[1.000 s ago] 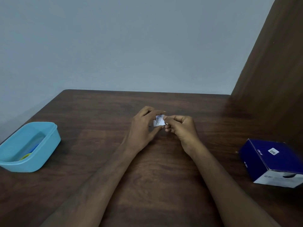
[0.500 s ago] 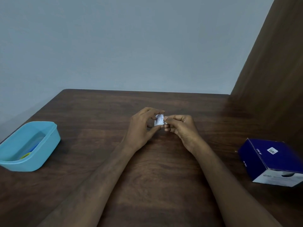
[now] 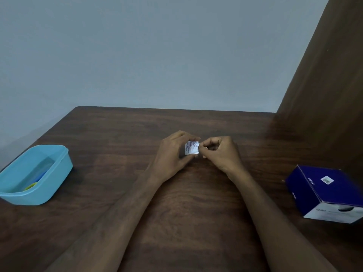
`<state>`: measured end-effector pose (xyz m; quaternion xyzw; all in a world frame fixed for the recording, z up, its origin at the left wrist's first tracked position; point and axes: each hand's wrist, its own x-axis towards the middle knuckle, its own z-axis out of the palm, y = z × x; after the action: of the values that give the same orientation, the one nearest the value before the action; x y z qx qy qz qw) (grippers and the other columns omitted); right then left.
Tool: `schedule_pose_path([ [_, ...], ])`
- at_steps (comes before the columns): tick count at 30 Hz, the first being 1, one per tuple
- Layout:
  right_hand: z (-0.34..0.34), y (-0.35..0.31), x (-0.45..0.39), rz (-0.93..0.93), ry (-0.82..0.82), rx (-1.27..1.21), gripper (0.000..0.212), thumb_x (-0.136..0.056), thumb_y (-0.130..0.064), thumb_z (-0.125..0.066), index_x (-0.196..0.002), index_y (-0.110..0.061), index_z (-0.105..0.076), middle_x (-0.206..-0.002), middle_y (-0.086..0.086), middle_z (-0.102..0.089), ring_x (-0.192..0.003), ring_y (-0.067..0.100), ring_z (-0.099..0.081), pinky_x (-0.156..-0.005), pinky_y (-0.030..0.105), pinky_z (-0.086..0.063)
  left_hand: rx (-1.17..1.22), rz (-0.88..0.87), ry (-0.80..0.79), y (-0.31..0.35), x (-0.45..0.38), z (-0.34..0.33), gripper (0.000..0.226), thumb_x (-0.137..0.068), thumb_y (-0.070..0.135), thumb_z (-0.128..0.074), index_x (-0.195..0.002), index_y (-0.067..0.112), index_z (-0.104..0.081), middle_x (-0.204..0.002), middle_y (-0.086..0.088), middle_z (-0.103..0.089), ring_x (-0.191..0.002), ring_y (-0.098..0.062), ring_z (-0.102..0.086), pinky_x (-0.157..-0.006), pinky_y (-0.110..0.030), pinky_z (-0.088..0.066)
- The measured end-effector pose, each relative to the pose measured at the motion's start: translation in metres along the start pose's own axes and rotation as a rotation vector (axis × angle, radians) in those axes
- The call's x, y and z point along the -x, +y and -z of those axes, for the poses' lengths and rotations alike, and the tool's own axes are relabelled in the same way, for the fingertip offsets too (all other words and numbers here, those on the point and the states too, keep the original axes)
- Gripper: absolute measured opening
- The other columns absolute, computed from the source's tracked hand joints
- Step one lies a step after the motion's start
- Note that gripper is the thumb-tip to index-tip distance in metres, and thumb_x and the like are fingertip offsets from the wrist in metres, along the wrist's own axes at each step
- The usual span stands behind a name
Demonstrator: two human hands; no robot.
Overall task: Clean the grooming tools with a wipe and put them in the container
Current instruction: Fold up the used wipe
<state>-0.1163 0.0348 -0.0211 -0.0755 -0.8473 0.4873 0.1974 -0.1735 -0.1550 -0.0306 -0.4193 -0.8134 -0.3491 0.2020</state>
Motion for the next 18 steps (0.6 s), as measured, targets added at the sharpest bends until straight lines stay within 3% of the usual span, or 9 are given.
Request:
schedule_pose_path([
  [4, 0.0029, -0.0035, -0.0001, 0.002, -0.026, 0.029, 0.005, -0.079, -0.025, -0.084, -0.075, -0.025, -0.082, -0.066, -0.007, -0.077, -0.068, 0.012, -0.076, -0.071, 0.033, -0.061, 0.014, -0.033, 0.002, 0.0007, -0.0004, -0.0017, 0.041, -0.085, 0.018, -0.087, -0.124, 0.019, -0.076, -0.114, 0.005, -0.070, -0.105, -0.008, -0.065, -0.091, -0.007, -0.042],
  [8, 0.0020, -0.0026, -0.0004, -0.011, -0.006, 0.066, 0.006, -0.077, -0.021, -0.083, -0.073, -0.024, -0.081, -0.063, -0.008, -0.075, -0.066, 0.009, -0.075, -0.070, 0.027, -0.057, -0.023, -0.053, 0.006, -0.0003, 0.0007, -0.0065, 0.043, -0.085, 0.020, -0.084, -0.127, 0.019, -0.075, -0.114, 0.004, -0.067, -0.107, -0.014, -0.065, -0.093, -0.025, -0.051],
  [10, 0.0000, -0.0033, 0.0005, -0.008, 0.037, 0.082, 0.005, -0.074, -0.021, -0.084, -0.071, -0.024, -0.081, -0.061, -0.006, -0.074, -0.065, 0.012, -0.075, -0.069, 0.028, -0.058, -0.033, -0.059, -0.001, -0.0003, 0.0010, -0.0072, 0.045, -0.084, 0.020, -0.083, -0.128, 0.019, -0.074, -0.115, 0.004, -0.066, -0.108, -0.016, -0.064, -0.094, -0.026, -0.050],
  [18, 0.0006, 0.0010, -0.0010, -0.032, 0.094, -0.017, 0.013, -0.074, -0.029, -0.094, -0.081, -0.024, -0.084, -0.072, -0.012, -0.078, -0.071, 0.012, -0.077, -0.075, 0.032, -0.063, -0.023, -0.038, 0.028, -0.0011, -0.0001, -0.0079, 0.041, -0.086, 0.017, -0.085, -0.126, 0.019, -0.075, -0.110, 0.004, -0.070, -0.102, -0.010, -0.066, -0.091, -0.003, -0.037],
])
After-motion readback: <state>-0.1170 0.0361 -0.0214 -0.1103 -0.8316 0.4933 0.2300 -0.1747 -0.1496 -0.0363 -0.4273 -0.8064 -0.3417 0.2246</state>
